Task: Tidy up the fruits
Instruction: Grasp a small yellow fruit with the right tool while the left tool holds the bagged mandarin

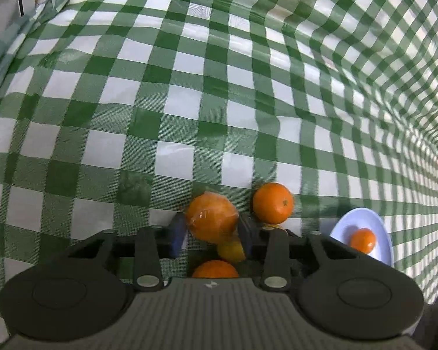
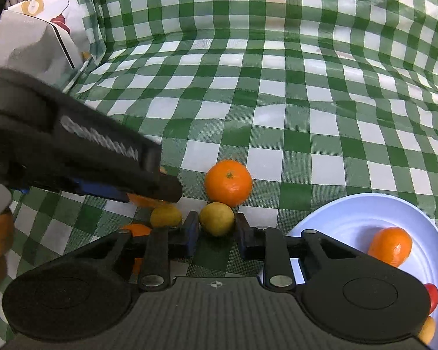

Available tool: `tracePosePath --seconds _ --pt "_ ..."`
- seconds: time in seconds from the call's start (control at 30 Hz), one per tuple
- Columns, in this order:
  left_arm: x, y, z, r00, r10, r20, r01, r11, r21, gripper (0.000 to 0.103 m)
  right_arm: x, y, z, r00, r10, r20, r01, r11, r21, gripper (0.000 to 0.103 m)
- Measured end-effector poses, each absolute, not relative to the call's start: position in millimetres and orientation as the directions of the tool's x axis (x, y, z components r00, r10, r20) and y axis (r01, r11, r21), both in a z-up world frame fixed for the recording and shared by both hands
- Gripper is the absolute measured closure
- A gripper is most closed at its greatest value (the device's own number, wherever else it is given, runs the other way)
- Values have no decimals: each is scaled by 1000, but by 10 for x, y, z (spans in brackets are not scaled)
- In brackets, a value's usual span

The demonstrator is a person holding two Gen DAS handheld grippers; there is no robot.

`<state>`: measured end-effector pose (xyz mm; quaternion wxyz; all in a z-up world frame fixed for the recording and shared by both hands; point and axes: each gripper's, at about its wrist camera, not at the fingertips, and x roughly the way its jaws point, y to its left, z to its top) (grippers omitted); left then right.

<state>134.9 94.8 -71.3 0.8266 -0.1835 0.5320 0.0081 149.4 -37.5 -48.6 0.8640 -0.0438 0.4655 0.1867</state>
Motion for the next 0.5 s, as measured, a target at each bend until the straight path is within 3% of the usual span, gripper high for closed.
tracePosePath --seconds 0.5 --pt "1239 921 -310 523 -74 -849 -187 962 -199 61 1362 -602 -83 567 301 -767 -357 929 100 75"
